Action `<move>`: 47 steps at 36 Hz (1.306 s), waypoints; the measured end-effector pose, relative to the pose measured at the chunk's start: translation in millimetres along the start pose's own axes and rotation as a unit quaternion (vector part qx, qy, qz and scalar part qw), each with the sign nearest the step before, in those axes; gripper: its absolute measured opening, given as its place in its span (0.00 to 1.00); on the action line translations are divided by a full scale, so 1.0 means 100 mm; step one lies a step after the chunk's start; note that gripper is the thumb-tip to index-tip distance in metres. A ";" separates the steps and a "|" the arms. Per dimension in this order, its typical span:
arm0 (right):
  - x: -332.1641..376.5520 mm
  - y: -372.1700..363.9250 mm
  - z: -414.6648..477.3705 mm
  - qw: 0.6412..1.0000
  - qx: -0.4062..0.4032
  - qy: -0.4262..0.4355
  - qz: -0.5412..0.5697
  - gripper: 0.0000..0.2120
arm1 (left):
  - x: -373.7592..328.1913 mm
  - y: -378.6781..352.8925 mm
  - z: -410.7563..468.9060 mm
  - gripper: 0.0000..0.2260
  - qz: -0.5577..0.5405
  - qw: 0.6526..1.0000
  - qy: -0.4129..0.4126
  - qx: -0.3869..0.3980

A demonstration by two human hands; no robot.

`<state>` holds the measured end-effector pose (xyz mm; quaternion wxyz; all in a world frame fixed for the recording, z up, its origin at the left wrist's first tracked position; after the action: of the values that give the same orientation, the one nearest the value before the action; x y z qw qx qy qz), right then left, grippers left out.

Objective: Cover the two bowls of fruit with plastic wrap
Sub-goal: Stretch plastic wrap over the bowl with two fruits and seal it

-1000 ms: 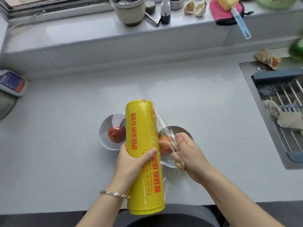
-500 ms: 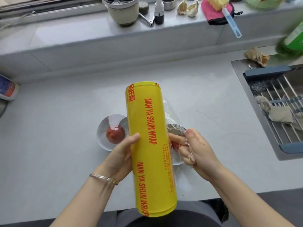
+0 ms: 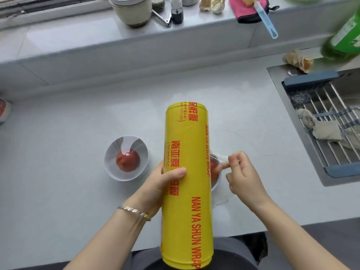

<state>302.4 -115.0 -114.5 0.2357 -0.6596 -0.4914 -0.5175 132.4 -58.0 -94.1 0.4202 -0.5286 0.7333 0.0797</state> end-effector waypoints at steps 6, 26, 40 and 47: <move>-0.20 0.40 0.17 0.977 -0.157 0.029 -0.139 0.10 | -0.03 0.10 -0.02 0.45 0.009 0.999 -0.018 -0.034; -0.81 0.16 0.59 0.976 -0.091 -0.006 -0.198 0.10 | 0.08 0.61 -0.01 0.36 0.256 0.900 -0.039 -0.352; -0.95 0.20 0.63 0.954 -0.089 -0.080 -0.274 0.18 | 0.06 0.61 -0.01 0.34 0.267 0.893 -0.035 -0.361; -0.74 0.23 0.49 0.977 -0.122 -0.090 -0.150 0.14 | 0.09 0.62 -0.03 0.34 0.268 0.893 -0.031 -0.360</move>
<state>346.5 -114.0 -194.7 0.0280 -0.6459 -0.5371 -0.5418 77.9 -39.6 -119.0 0.1861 -0.4244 0.7549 0.4640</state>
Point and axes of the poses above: each hand's wrist, its own z-axis towards the middle knuckle, its own y-axis out of the back of the hand, x = y × z, the point moved 5 cm from there along z, towards the middle knuckle, and after that the axes turned 5 degrees about -x, right-handed, at the moved point
